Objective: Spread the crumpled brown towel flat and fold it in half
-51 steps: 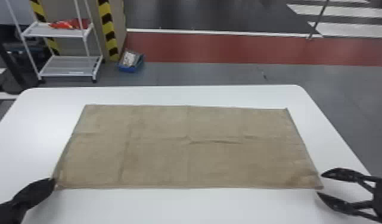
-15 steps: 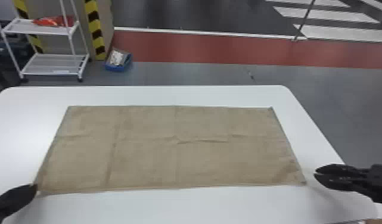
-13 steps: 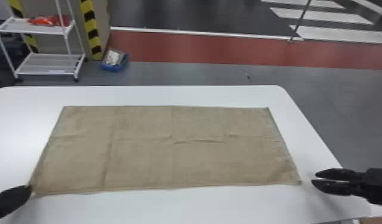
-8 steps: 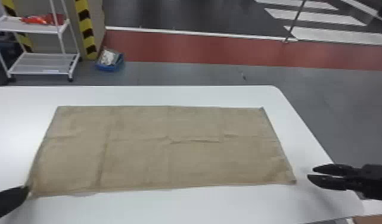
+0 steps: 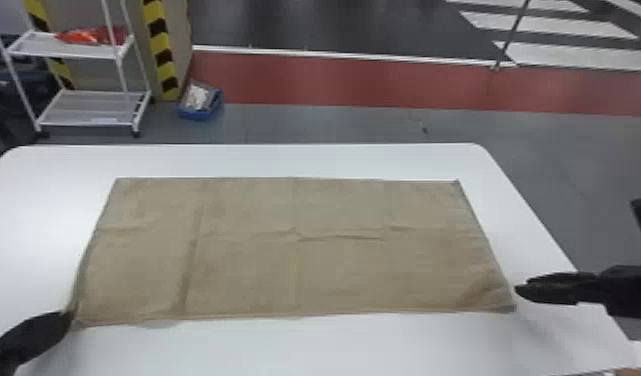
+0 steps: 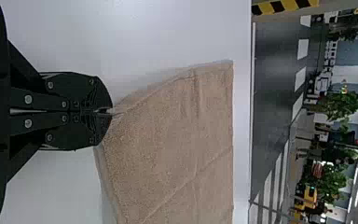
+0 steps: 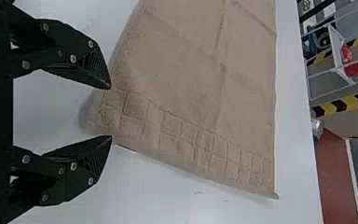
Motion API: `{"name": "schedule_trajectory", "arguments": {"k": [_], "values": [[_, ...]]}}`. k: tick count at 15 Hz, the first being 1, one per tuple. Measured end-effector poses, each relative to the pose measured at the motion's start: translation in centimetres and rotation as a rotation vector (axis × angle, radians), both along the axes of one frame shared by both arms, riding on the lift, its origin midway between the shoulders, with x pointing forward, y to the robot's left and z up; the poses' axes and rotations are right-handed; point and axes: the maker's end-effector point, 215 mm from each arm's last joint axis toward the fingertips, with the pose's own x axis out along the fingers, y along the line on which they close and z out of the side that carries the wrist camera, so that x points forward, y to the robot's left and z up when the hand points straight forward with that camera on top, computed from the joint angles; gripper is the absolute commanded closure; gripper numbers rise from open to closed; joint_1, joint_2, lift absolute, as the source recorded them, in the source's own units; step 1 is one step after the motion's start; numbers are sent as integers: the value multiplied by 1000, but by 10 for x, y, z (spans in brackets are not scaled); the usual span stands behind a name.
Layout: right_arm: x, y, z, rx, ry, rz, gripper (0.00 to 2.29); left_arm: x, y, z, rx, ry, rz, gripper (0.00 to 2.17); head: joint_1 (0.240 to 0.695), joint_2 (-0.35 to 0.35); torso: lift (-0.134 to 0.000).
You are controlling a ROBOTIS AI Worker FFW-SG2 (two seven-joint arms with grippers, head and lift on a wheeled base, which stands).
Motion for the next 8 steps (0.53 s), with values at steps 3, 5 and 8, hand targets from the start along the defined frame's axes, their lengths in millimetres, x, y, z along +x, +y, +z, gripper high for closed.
{"name": "schedule_trajectory", "arguments": {"k": [3,5,8], "values": [[4,-10,6,-68,11,-24,599,0,1,-1,1,1,2,1423,695,-124,-125],[3,-13,8,-90,56,-34,599,1,-1,-1,-1,2,-1,1423,695,-134,-125],[8,-7,10,-155,69,34,576,2,-3,-2,-4,10,-2,1423,695,-128,-125]]}}
